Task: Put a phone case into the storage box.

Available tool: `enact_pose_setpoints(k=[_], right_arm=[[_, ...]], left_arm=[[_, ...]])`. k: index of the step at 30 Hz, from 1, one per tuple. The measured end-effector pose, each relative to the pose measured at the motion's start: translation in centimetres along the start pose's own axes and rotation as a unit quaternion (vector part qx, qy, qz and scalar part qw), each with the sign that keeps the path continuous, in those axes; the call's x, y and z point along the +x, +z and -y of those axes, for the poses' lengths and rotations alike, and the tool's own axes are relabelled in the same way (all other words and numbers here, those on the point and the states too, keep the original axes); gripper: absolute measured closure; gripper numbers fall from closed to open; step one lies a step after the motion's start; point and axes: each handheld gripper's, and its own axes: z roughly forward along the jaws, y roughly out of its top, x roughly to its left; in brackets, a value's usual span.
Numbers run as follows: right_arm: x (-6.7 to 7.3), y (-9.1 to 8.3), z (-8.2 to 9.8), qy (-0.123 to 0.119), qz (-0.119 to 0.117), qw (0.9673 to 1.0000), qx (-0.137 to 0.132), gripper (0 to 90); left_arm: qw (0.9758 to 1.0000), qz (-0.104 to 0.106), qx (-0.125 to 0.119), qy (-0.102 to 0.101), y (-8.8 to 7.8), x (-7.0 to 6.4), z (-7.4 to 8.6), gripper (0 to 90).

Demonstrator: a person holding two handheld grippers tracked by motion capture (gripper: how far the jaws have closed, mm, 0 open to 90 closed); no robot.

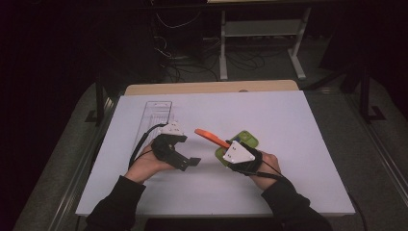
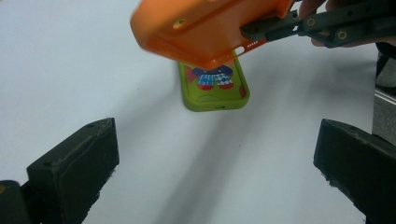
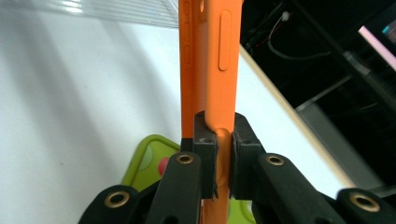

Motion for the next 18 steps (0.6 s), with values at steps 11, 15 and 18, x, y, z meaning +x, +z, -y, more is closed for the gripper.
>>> enact_pose_setpoints(k=[11, 15, 18], right_arm=[[-1.8, 0.3, 0.6, 0.156, -0.059, 0.986, 0.002, 82.0], [-2.3, 0.5, 1.0, 0.192, -0.081, 0.978, 0.008, 81.8], [-2.8, 0.7, 1.3, 0.229, -0.096, 0.9686, 0.009, 81.8]], left_arm=[[1.0, 0.001, 0.002, -0.007, 0.3, -0.3, 0.0, 0.0], [1.0, -0.003, 0.002, -0.005, 0.3, -0.3, 0.0, 0.0], [0.9999, -0.008, 0.001, -0.012, 0.4, -0.3, 0.0, 0.0]])
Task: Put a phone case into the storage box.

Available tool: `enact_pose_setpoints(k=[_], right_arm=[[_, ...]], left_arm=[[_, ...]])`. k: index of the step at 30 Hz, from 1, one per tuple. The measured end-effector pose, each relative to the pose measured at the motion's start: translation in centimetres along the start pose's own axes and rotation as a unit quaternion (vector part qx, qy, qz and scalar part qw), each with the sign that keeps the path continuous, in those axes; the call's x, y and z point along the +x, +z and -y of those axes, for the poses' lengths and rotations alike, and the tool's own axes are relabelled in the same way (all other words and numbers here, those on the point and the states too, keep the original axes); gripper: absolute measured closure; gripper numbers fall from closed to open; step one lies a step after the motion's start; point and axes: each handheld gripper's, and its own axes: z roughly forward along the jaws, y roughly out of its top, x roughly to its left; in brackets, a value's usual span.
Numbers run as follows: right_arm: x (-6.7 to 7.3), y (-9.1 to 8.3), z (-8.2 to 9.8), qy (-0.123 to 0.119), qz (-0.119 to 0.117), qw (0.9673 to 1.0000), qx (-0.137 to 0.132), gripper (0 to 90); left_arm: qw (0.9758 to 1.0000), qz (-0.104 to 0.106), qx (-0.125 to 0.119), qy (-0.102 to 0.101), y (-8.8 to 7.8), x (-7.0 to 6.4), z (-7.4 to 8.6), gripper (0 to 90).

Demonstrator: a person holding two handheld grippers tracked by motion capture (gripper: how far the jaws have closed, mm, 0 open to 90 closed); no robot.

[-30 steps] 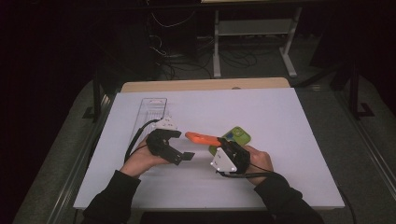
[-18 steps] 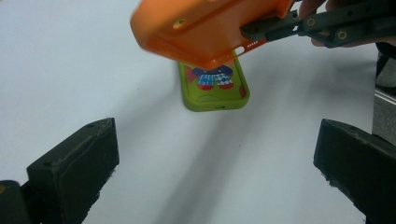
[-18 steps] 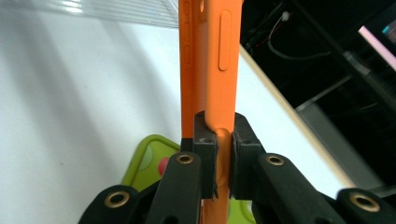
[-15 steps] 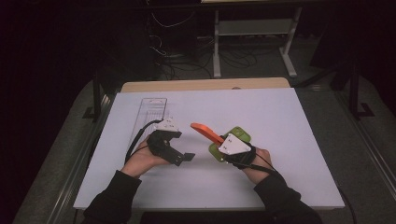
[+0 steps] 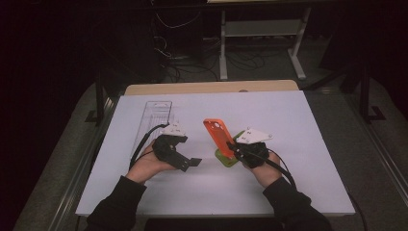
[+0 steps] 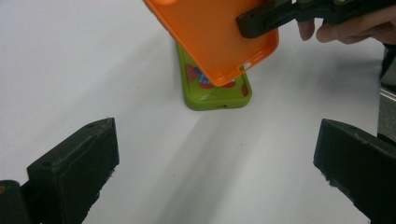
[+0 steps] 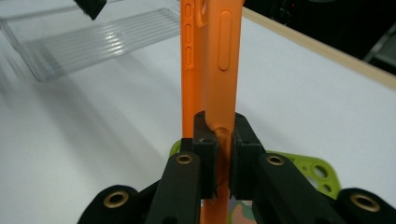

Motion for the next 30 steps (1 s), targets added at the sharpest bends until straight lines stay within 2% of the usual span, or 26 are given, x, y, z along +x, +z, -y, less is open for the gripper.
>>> enact_pose_setpoints(k=[3, 4, 7, 9, 10, 13, 17, 21, 26, 30], right_arm=[[-0.5, 0.0, 0.1, 0.045, -0.015, 0.9989, -0.001, 81.8], [-0.7, 0.1, 0.1, 0.061, -0.019, 0.9979, -0.003, 81.8], [-1.2, 0.0, 0.2, 0.096, -0.027, 0.995, -0.008, 81.8], [-1.2, 0.0, 0.2, 0.102, -0.029, 0.9944, -0.009, 81.8], [-1.2, 0.0, 0.2, 0.103, -0.028, 0.9943, -0.011, 81.8], [-1.0, 0.1, 0.2, 0.104, -0.026, 0.9942, -0.013, 81.8], [-0.3, 0.2, 0.0, 0.106, -0.022, 0.9939, -0.02, 81.8], [0.4, 0.3, -0.2, 0.106, -0.025, 0.9938, -0.026, 81.7], [1.4, 0.8, -0.6, 0.106, -0.026, 0.9937, -0.029, 81.7], [2.2, 1.3, -0.9, 0.1, -0.027, 0.994, -0.035, 81.7]], left_arm=[[1.0, -0.005, -0.003, -0.004, 0.1, 0.0, 0.0, 0.0], [1.0, -0.007, -0.004, 0.0, 0.2, 0.1, -0.1, 0.0], [0.9998, -0.012, -0.013, -0.012, 0.2, 0.0, -0.1, 0.0], [0.9996, -0.015, -0.016, -0.019, 0.1, 0.0, -0.1, 0.0], [0.9993, -0.02, -0.023, -0.02, 0.1, 0.0, -0.2, 0.0], [0.998, -0.024, -0.043, -0.039, 0.1, 0.0, -0.5, 0.0], [0.9949, -0.033, -0.072, -0.063, -0.1, 0.1, -1.0, 0.0], [0.9925, -0.034, -0.093, -0.071, 0.0, 0.0, -1.4, 0.0], [0.9896, -0.04, -0.108, -0.087, 0.3, 0.2, -1.8, 0.0], [0.9857, -0.052, -0.125, -0.101, 0.5, 0.4, -2.1, 0.0]])
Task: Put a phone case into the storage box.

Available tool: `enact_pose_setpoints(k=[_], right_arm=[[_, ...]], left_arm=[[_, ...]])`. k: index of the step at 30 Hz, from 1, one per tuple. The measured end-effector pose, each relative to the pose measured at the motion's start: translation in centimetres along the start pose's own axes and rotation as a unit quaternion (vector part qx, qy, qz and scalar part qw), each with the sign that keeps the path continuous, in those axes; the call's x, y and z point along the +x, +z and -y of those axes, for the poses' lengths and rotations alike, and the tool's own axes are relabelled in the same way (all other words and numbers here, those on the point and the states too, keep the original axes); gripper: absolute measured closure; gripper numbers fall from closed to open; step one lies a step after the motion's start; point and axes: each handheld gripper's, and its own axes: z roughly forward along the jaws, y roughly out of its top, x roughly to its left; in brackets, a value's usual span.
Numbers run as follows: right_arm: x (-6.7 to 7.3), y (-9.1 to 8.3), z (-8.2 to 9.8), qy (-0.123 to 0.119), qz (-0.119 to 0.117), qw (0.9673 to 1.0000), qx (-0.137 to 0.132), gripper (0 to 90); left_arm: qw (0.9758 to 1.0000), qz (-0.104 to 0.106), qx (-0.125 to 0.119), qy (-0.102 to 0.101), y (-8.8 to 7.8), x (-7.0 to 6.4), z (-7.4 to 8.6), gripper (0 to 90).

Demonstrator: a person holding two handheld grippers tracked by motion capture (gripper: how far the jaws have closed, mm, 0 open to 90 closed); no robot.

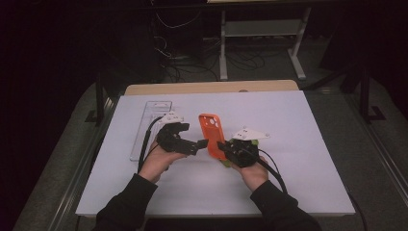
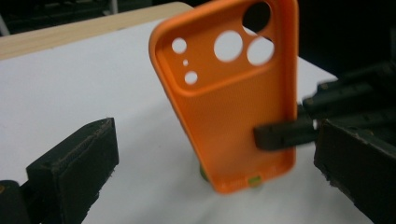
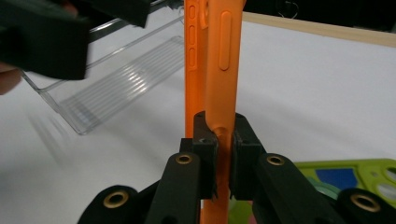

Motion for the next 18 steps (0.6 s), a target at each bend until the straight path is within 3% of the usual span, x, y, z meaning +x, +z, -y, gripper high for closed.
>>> enact_pose_setpoints(k=[9, 18], right_arm=[[1.7, 0.9, 0.0, -0.004, -0.013, 0.9999, -0.004, 81.7], [2.5, 1.2, 0.1, -0.019, -0.015, 0.9997, -0.01, 81.7]], left_arm=[[0.9997, -0.004, -0.018, -0.014, 0.3, -0.1, -0.1, 0.0], [0.9996, -0.003, -0.023, -0.014, 0.7, -0.2, 0.0, 0.0]])
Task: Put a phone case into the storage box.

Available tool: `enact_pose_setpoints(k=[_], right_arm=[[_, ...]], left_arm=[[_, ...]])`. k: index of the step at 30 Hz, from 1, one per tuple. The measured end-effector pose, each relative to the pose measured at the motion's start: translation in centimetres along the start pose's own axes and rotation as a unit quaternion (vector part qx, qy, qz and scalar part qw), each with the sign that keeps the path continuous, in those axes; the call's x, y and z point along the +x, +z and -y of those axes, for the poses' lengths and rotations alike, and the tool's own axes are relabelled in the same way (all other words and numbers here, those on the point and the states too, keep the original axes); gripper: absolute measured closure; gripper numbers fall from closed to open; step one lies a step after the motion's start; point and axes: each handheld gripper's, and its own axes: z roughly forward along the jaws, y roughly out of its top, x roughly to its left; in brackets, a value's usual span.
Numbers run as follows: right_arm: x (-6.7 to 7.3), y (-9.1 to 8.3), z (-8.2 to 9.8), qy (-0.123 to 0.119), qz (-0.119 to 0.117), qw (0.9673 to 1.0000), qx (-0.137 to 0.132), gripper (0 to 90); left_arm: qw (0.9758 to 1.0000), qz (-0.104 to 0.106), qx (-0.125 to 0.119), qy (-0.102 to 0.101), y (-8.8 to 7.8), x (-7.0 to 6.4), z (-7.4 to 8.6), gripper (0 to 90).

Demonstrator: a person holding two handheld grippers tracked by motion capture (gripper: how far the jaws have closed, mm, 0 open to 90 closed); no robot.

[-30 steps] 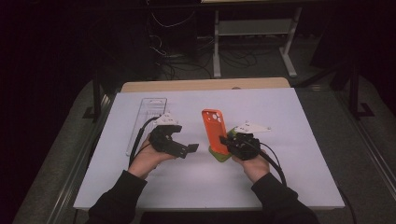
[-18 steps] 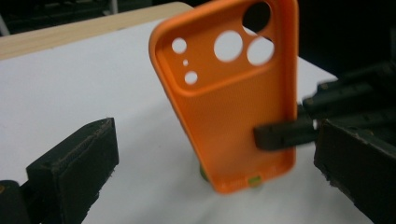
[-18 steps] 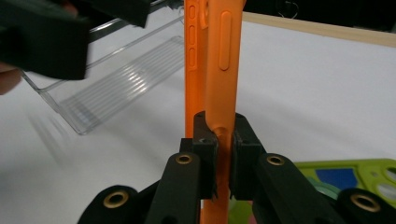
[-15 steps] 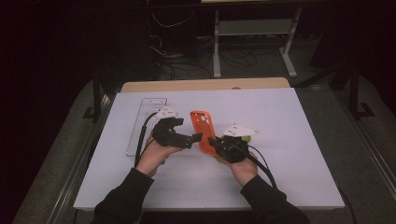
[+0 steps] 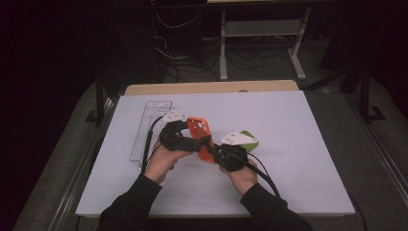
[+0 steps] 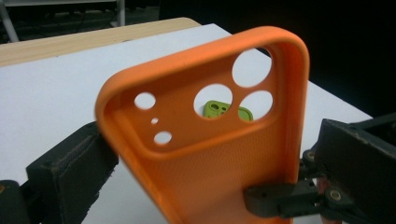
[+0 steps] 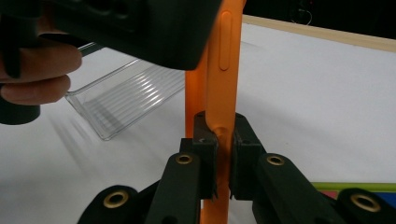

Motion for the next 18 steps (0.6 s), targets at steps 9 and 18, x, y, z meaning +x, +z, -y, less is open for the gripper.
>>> enact_pose_setpoints(k=[9, 18], right_arm=[[0.7, 0.13, 0.09, -0.003, -0.004, 1.0, 0.002, 81.6], [1.09, 0.48, 0.43, -0.023, -0.003, 0.9997, 0.011, 81.3]], left_arm=[[1.0, 0.002, 0.002, -0.002, 0.5, -0.21, 0.41, 0.0], [0.9999, 0.005, -0.004, -0.013, 0.67, -0.22, 0.53, 0.0]])
